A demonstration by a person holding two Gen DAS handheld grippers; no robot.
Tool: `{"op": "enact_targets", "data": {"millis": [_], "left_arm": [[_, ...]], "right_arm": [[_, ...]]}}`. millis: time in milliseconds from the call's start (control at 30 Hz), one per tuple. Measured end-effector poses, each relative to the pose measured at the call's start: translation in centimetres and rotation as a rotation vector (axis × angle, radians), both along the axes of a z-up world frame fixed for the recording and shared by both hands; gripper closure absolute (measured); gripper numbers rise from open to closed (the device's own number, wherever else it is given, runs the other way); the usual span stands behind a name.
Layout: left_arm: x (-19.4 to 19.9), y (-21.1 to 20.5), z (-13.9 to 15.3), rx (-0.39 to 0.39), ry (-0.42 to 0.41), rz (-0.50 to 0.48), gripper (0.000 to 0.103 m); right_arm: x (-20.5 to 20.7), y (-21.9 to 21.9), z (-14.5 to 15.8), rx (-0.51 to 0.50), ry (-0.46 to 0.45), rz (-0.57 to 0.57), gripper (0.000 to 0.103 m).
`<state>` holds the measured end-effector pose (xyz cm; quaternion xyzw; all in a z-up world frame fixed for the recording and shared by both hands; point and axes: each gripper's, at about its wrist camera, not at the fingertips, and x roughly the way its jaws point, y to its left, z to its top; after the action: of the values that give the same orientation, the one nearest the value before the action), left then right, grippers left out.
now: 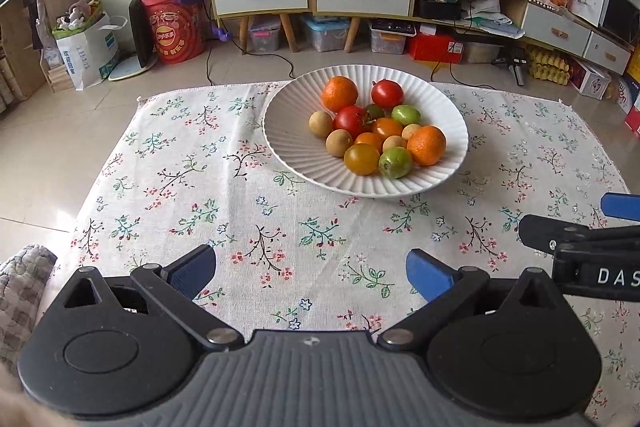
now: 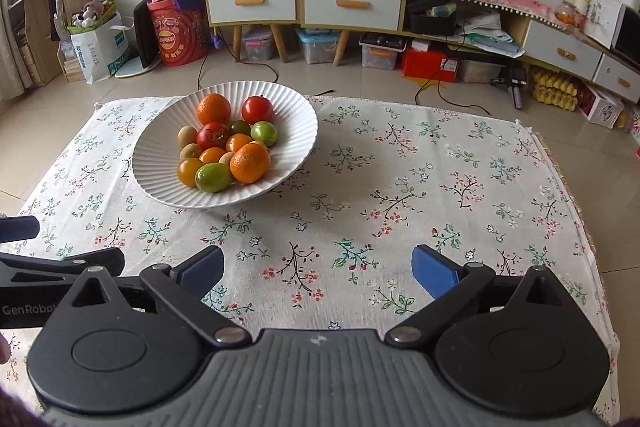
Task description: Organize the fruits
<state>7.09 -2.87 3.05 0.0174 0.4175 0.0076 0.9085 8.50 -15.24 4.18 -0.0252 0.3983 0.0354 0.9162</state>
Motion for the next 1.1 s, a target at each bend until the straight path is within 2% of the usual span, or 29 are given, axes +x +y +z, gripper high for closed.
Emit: {"op": "enact_targets", "data": {"millis": [533,1100], "left_arm": [[-0.04,-0.28,-0.08,0.031,0.002,0.004,0.005],[0.06,-0.15,-0.24,0.025,0.024,0.013,0.005]], "right_arm": [[0.08,0.18,-0.18,-0.008,0.009,0.003,0.003],[0.05,0.36,-0.2,-0.001,0.006,0.007,0.003]]}}
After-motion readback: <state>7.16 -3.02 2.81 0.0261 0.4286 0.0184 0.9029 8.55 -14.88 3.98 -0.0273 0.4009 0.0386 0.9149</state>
